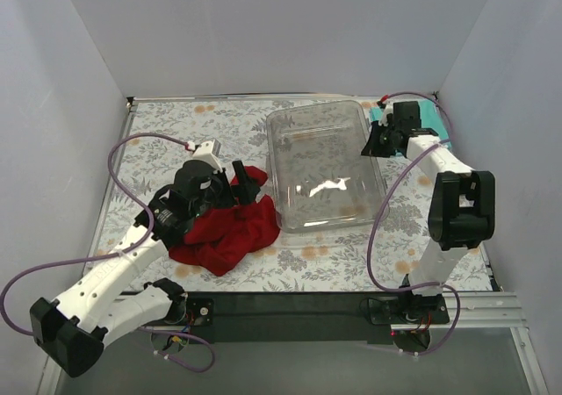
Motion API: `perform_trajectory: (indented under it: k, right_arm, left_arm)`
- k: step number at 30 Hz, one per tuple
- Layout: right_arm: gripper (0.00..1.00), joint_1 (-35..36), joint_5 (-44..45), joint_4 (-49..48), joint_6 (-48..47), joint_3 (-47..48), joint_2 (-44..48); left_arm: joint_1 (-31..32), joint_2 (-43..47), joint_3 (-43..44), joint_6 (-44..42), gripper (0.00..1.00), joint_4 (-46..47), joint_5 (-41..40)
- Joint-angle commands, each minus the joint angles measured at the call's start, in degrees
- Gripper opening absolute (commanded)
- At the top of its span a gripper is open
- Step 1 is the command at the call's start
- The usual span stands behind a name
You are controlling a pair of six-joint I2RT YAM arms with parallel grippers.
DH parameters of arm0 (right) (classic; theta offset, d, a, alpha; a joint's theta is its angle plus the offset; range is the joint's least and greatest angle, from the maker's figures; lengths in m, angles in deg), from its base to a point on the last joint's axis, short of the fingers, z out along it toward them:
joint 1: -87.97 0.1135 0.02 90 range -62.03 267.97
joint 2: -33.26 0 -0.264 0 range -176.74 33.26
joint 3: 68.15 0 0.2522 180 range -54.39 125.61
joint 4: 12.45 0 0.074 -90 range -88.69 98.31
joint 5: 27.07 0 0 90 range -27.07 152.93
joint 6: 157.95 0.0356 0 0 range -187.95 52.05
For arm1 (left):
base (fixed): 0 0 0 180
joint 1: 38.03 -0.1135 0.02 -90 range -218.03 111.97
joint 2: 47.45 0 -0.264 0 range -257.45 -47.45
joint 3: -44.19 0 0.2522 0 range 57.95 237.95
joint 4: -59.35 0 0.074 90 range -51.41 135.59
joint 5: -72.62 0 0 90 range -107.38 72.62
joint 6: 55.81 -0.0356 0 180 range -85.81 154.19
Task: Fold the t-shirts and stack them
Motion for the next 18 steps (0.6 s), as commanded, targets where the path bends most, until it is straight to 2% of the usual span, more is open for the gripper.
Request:
perform_trajectory:
  k: [1,9,18]
  right_arm:
    - [0.01,-2.36,-1.95,-5.45,-0.81,3.97,7.72]
    - [0.01,-3.24,-6.43,-9.41,5.42,0.45,12.74]
    - [0.01,-2.89,-11.97,-10.91,12.90,-0.26,12.30]
  left_arm:
    - [-0.57,-3.80,0.73,0.01,0.91,7.39,5.24]
    - [-1.80,-17.51,3.36,4.41,0.84,17.32,10.89]
    - [-1.80,-29.20,10.48,5.29,0.72,18.74,11.41]
